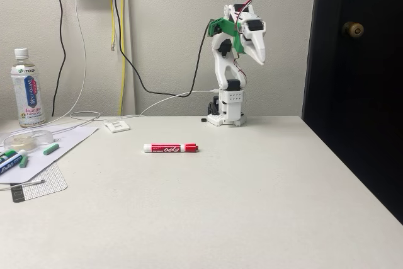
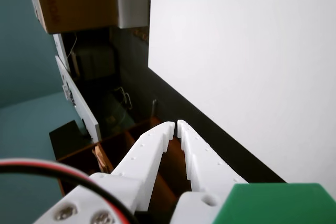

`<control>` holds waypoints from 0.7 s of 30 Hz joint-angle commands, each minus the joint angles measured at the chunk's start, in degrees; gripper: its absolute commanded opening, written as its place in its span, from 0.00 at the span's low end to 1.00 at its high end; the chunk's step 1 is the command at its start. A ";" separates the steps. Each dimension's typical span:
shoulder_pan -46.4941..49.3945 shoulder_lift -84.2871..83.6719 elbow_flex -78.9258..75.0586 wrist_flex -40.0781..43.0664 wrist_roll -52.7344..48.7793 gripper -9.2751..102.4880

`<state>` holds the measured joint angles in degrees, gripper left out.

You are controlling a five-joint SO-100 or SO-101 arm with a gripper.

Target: Pick up the red marker.

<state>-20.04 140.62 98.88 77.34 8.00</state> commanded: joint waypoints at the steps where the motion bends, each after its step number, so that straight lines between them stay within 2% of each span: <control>1: 2.81 1.76 -0.35 1.32 -1.23 0.08; 21: 24.70 5.54 -0.97 8.53 -10.55 0.08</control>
<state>3.34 145.28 98.88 85.43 -1.41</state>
